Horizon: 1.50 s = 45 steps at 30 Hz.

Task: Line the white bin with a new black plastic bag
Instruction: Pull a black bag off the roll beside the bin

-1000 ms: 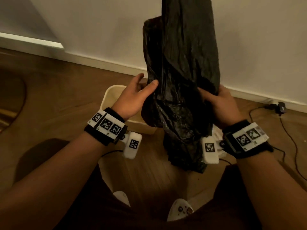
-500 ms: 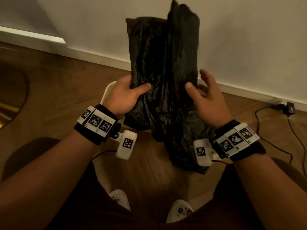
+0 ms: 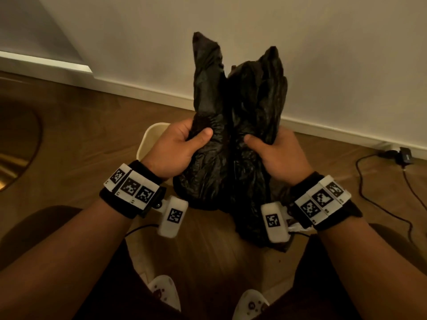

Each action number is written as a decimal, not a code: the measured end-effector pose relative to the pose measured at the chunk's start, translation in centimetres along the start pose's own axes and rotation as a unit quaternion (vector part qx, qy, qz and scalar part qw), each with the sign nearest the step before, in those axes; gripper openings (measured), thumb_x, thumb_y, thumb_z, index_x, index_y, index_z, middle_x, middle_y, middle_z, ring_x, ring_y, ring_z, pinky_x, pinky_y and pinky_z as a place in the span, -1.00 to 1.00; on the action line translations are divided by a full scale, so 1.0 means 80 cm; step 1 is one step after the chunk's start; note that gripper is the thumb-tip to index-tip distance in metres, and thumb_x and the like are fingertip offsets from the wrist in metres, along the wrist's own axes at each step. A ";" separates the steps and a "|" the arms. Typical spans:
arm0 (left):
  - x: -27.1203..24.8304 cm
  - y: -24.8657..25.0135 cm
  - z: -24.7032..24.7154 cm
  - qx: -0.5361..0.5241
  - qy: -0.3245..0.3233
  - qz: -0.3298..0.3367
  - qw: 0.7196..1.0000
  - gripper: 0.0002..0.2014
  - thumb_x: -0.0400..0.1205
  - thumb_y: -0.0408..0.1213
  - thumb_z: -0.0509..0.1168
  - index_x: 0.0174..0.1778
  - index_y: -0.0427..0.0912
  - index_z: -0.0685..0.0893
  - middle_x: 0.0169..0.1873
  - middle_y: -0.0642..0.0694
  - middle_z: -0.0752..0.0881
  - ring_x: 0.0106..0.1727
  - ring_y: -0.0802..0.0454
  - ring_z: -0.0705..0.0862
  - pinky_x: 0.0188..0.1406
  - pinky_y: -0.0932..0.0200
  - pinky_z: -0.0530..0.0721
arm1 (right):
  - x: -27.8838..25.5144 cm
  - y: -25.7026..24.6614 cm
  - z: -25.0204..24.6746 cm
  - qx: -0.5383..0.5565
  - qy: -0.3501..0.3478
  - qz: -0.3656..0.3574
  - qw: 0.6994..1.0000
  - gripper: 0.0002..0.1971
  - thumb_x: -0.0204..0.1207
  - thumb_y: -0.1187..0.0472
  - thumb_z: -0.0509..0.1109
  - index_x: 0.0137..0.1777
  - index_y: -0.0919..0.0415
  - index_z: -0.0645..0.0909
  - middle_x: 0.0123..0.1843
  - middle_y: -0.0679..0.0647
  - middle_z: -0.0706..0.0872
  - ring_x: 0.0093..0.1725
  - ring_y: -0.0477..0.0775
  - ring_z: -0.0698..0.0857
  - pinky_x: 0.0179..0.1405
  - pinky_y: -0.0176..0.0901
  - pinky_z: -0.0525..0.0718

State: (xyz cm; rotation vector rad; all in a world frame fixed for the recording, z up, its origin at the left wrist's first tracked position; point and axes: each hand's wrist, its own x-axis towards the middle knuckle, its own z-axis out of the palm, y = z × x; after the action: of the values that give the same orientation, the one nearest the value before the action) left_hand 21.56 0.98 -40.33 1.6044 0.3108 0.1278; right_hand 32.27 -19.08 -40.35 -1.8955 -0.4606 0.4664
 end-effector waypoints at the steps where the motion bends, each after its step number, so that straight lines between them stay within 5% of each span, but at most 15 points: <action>1: 0.002 -0.001 -0.005 0.009 0.023 0.006 1.000 -0.87 0.72 -0.31 0.29 0.07 -0.12 0.75 -0.05 0.08 0.85 0.03 0.14 0.79 0.05 0.19 0.71 | 0.003 0.002 -0.009 -0.009 0.019 0.006 1.000 -0.77 0.60 0.11 0.50 0.23 0.09 0.78 0.13 -0.11 0.83 0.02 -0.45 0.74 -0.02 -0.51 0.68; 4: 0.007 0.000 -0.021 0.049 0.076 0.025 0.996 -0.87 0.70 -0.28 0.33 0.06 -0.16 0.77 -0.01 -0.01 0.84 0.03 0.09 0.80 0.06 0.14 0.74 | 0.011 0.005 -0.034 -0.008 0.070 0.023 0.997 -0.73 0.56 0.06 0.53 0.21 0.10 0.79 0.12 -0.08 0.85 0.10 -0.19 0.80 0.10 -0.25 0.75; 12: 0.009 -0.001 -0.059 0.082 0.185 0.030 0.979 -0.80 0.67 -0.20 0.38 0.08 -0.24 0.79 0.01 -0.08 0.83 0.10 -0.06 0.80 0.15 -0.06 0.77 | 0.020 0.011 -0.083 0.016 0.149 0.037 0.988 -0.80 0.54 0.05 0.54 0.14 0.02 0.79 0.04 -0.06 0.85 0.09 -0.06 0.82 0.24 0.08 0.78; 19: 0.008 -0.013 -0.073 0.099 0.188 -0.002 0.977 -0.75 0.68 -0.16 0.36 0.03 -0.29 0.79 -0.01 -0.09 0.84 0.09 -0.09 0.80 0.15 -0.16 0.76 | 0.024 0.016 -0.097 0.069 0.148 0.065 0.984 -0.80 0.58 0.17 0.52 0.18 0.07 0.75 -0.01 -0.16 0.82 0.07 -0.09 0.82 0.22 -0.04 0.76; 28: 0.015 -0.026 -0.099 0.143 0.218 -0.038 0.965 -0.80 0.69 -0.18 0.34 0.09 -0.22 0.75 -0.06 -0.02 0.81 -0.01 0.07 0.78 0.14 -0.07 0.75 | 0.024 0.015 -0.094 0.110 0.139 0.083 0.981 -0.88 0.57 0.19 0.52 0.08 0.05 0.79 0.04 -0.04 0.87 0.09 0.02 0.85 0.18 0.01 0.78; 31: 0.018 -0.024 -0.105 0.159 0.275 -0.005 0.948 -0.73 0.63 -0.20 0.40 0.22 -0.15 0.65 -0.04 0.10 0.72 -0.03 0.25 0.71 0.18 0.09 0.73 | 0.030 0.020 -0.086 0.152 0.153 0.117 0.969 -0.91 0.56 0.17 0.52 0.03 0.05 0.80 0.03 0.00 0.89 0.08 0.06 0.86 0.22 0.09 0.78; 33: 0.015 -0.020 -0.097 0.180 0.292 0.039 0.938 -0.62 0.55 -0.12 0.46 0.27 -0.08 0.61 0.08 0.05 0.70 0.10 0.16 0.70 0.18 0.16 0.69 | 0.034 0.026 -0.078 0.178 0.148 0.155 0.960 -0.83 0.51 0.15 0.53 0.08 0.10 0.81 0.05 0.04 0.89 0.08 0.12 0.86 0.25 0.15 0.77; 35: 0.005 -0.014 -0.077 0.243 0.239 0.095 0.935 -0.57 0.51 -0.05 0.48 0.27 -0.06 0.62 0.21 0.00 0.66 0.22 0.13 0.64 0.19 0.17 0.66 | 0.037 0.030 -0.068 0.213 0.128 0.189 0.950 -0.70 0.52 0.16 0.52 0.23 0.19 0.77 0.11 0.11 0.88 0.10 0.17 0.86 0.27 0.19 0.75; 38: -0.011 -0.008 -0.040 0.292 0.039 0.166 0.941 -0.42 0.42 0.10 0.54 0.31 -0.02 0.62 0.30 0.03 0.59 0.33 0.18 0.57 0.22 0.17 0.63 | 0.042 0.029 -0.052 0.293 0.084 0.242 0.921 -0.64 0.64 0.18 0.42 0.38 0.29 0.67 0.23 0.18 0.84 0.14 0.19 0.85 0.24 0.12 0.75; 41: -0.020 -0.009 -0.008 0.338 -0.105 0.155 0.922 -0.15 0.29 0.24 0.58 0.47 0.05 0.48 0.42 0.07 0.48 0.46 0.21 0.45 0.43 0.22 0.47 | 0.041 0.020 -0.038 0.359 0.012 0.259 0.897 -0.62 0.71 0.13 0.31 0.46 0.26 0.62 0.31 0.19 0.80 0.25 0.19 0.80 0.31 0.08 0.70; 45: -0.019 -0.018 0.013 0.368 -0.094 0.162 0.911 -0.33 0.43 0.02 0.56 0.45 0.02 0.50 0.28 0.05 0.58 0.30 0.18 0.56 0.34 0.18 0.56 | 0.035 0.009 -0.029 0.430 -0.042 0.220 0.875 -0.54 0.75 0.02 0.25 0.56 0.24 0.52 0.46 0.20 0.69 0.45 0.22 0.68 0.58 0.17 0.49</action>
State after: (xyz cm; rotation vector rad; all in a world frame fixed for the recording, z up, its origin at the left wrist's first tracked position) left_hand 20.18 -0.40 -41.69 2.3960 -0.0835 0.1143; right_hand 35.93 -19.70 -40.53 -1.0879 0.1462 0.8838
